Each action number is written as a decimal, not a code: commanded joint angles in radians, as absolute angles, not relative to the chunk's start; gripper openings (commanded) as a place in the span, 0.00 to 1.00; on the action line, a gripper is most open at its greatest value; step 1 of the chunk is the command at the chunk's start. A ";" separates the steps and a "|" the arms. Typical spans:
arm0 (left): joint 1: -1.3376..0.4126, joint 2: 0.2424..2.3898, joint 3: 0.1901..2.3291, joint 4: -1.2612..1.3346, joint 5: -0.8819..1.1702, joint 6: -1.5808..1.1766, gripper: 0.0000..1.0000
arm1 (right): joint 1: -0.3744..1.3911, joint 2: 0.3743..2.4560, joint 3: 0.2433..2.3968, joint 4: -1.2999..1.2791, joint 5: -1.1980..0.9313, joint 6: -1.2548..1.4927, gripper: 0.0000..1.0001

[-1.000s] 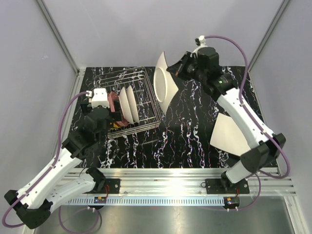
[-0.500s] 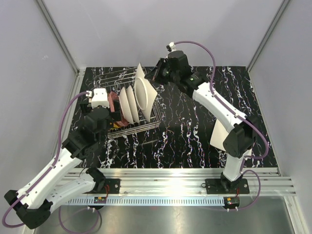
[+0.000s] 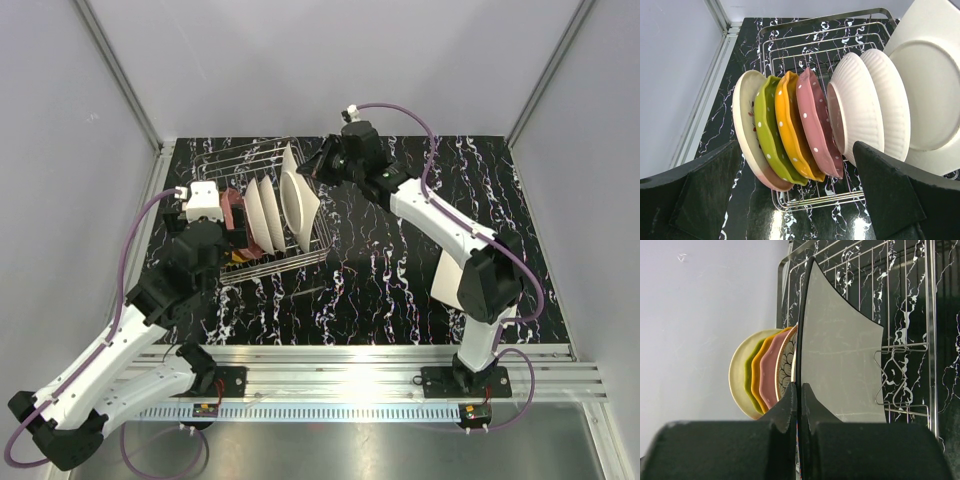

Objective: Load the plates into the dish rack

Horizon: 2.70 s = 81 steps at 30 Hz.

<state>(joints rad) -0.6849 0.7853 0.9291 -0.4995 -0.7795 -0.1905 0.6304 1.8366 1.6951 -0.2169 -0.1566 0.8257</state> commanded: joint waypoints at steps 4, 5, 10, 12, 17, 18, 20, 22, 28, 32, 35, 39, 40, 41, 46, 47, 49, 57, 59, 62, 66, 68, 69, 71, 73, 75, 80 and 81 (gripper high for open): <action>-0.681 0.770 0.951 -0.457 -0.790 -0.186 0.99 | 0.664 1.812 1.701 0.049 -0.131 0.805 0.00; -0.681 0.772 0.951 -0.460 -0.790 -0.184 0.99 | 0.670 1.815 1.695 0.064 -0.124 0.792 0.00; -0.681 0.772 0.953 -0.462 -0.788 -0.186 0.99 | 0.730 1.830 1.660 0.138 -0.033 0.710 0.00; -0.681 0.772 0.953 -0.462 -0.788 -0.186 0.99 | 0.755 1.842 1.666 0.146 -0.005 0.666 0.00; -0.681 0.773 0.953 -0.459 -0.779 -0.184 0.99 | 0.775 1.905 1.720 0.075 -0.021 0.664 0.01; -0.681 0.775 0.953 -0.462 -0.779 -0.184 0.99 | 0.775 1.913 1.730 0.068 -0.040 0.666 0.07; -0.681 0.775 0.954 -0.463 -0.778 -0.184 0.99 | 0.778 1.922 1.727 0.060 -0.052 0.672 0.22; -0.681 0.773 0.954 -0.463 -0.778 -0.184 0.99 | 0.778 1.914 1.714 0.063 -0.060 0.675 0.27; -0.681 0.775 0.954 -0.462 -0.773 -0.186 0.99 | 0.778 1.878 1.701 0.014 -0.025 0.652 0.61; -0.681 0.778 0.954 -0.463 -0.773 -0.186 0.99 | 0.778 1.849 1.707 -0.044 -0.003 0.618 0.79; -0.681 0.778 0.954 -0.463 -0.776 -0.186 0.99 | 0.776 1.812 1.707 -0.098 0.057 0.598 0.85; -0.681 0.778 0.954 -0.465 -0.779 -0.186 0.99 | 0.773 1.688 1.658 -0.189 0.158 0.574 0.98; -0.681 0.778 0.954 -0.465 -0.779 -0.186 0.99 | 0.767 1.654 1.634 -0.192 0.172 0.566 0.99; -0.681 0.778 0.954 -0.463 -0.781 -0.186 0.99 | 0.761 1.620 1.576 -0.193 0.184 0.561 1.00; -0.681 0.776 0.956 -0.466 -0.787 -0.187 0.99 | 0.692 1.367 1.376 -0.317 0.254 0.566 1.00; -0.681 0.776 0.957 -0.466 -0.787 -0.187 0.99 | 0.657 1.336 1.321 -0.360 0.282 0.574 1.00; -0.681 0.775 0.957 -0.468 -0.782 -0.187 0.99 | 0.634 1.258 1.273 -0.501 0.408 0.589 1.00; -0.681 0.784 0.963 -0.472 -0.772 -0.192 0.99 | 0.581 1.320 1.245 -1.116 0.817 0.820 1.00; -0.681 0.787 0.963 -0.474 -0.769 -0.192 0.99 | 0.581 1.400 1.255 -1.173 0.831 0.893 1.00; -0.681 0.790 0.963 -0.472 -0.770 -0.192 0.99 | 0.581 1.505 1.247 -1.255 0.844 0.974 1.00; -0.681 0.795 0.962 -0.472 -0.762 -0.196 0.99 | 0.577 1.607 1.209 -1.269 0.864 1.020 1.00; -0.681 0.799 0.963 -0.477 -0.753 -0.198 0.99 | 0.548 1.626 1.187 -1.240 0.824 1.000 1.00; -0.681 0.801 0.965 -0.477 -0.753 -0.198 0.99 | 0.542 1.632 1.178 -1.198 0.812 0.974 1.00; -0.681 0.802 0.965 -0.479 -0.756 -0.198 0.99 | 0.512 1.634 1.138 -1.139 0.764 0.931 0.97; -0.681 0.801 0.963 -0.477 -0.758 -0.198 0.99 | 0.493 1.647 1.109 -1.069 0.735 0.881 0.93; -0.681 0.801 0.962 -0.476 -0.761 -0.198 0.99 | 0.468 1.673 1.098 -1.031 0.710 0.861 0.92; -0.681 0.804 0.963 -0.477 -0.761 -0.198 0.99 | 0.463 1.710 1.086 -0.936 0.666 0.813 0.89; -0.681 0.804 0.963 -0.476 -0.762 -0.196 0.99 | 0.460 1.720 1.088 -0.928 0.664 0.796 0.90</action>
<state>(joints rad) -0.6842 0.8024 0.9295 -0.5034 -0.7635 -0.1917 0.4625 1.7081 1.0855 -1.0122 0.6846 0.8371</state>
